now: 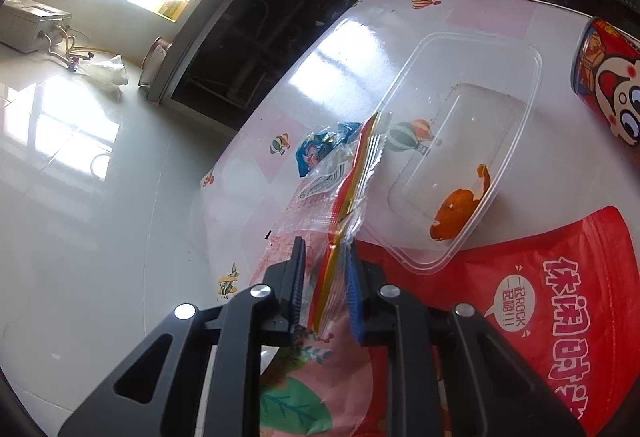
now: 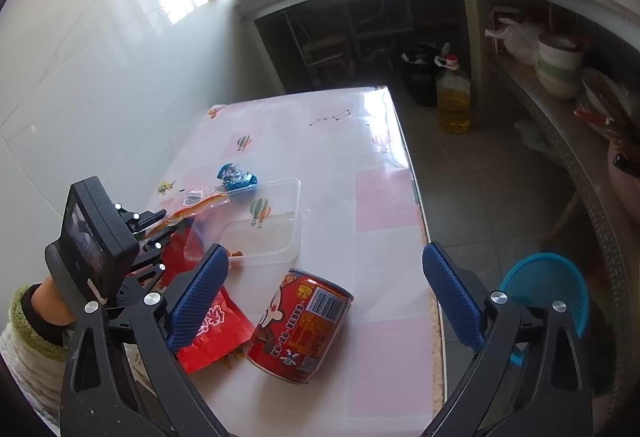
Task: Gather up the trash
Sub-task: 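Grasp the clear plastic snack wrapper with the left gripper and lift it, then hold the wrapper up with the left gripper while the right gripper grasps the orange peel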
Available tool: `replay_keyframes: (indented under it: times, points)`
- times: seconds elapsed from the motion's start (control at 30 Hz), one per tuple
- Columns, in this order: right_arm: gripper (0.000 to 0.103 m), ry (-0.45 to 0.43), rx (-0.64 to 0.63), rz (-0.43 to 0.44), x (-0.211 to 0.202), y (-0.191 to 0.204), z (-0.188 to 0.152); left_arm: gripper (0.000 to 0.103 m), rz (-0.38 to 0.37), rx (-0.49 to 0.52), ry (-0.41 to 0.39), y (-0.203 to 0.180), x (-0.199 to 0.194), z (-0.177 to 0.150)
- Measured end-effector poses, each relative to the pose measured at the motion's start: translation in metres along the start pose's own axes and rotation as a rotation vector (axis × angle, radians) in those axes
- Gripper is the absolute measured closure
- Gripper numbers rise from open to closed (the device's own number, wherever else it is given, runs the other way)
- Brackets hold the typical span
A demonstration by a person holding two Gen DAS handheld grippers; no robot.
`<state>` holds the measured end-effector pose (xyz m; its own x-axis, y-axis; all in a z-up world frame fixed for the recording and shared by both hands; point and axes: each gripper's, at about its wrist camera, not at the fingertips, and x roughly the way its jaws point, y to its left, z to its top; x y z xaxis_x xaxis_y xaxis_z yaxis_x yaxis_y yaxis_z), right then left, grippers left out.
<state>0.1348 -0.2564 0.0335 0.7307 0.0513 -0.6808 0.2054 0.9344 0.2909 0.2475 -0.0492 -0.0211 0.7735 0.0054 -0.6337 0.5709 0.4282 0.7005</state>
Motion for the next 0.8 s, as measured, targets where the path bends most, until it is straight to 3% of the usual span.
replay_keyframes:
  times: [0.17, 0.33, 0.5, 0.57, 0.8]
  points:
    - [0.016, 0.017, 0.007, 0.041, 0.003, 0.004, 0.004, 0.098, 0.020, -0.076, -0.034, 0.018, -0.009, -0.002]
    - [0.025, 0.085, 0.029, 0.166, 0.021, 0.011, 0.023, 0.101, 0.053, -0.203, -0.074, 0.042, -0.022, -0.007]
    - [0.038, 0.286, 0.069, 0.308, 0.074, 0.031, 0.045, 0.101, 0.084, -0.372, -0.107, 0.070, -0.036, -0.019]
    - [0.042, 0.367, 0.066, 0.327, 0.099, 0.043, 0.049, 0.101, 0.091, -0.443, -0.120, 0.081, -0.042, -0.025]
    - [0.046, 0.634, -0.013, 0.272, 0.186, 0.087, 0.041, 0.101, 0.074, -0.610, -0.168, 0.100, -0.065, -0.043]
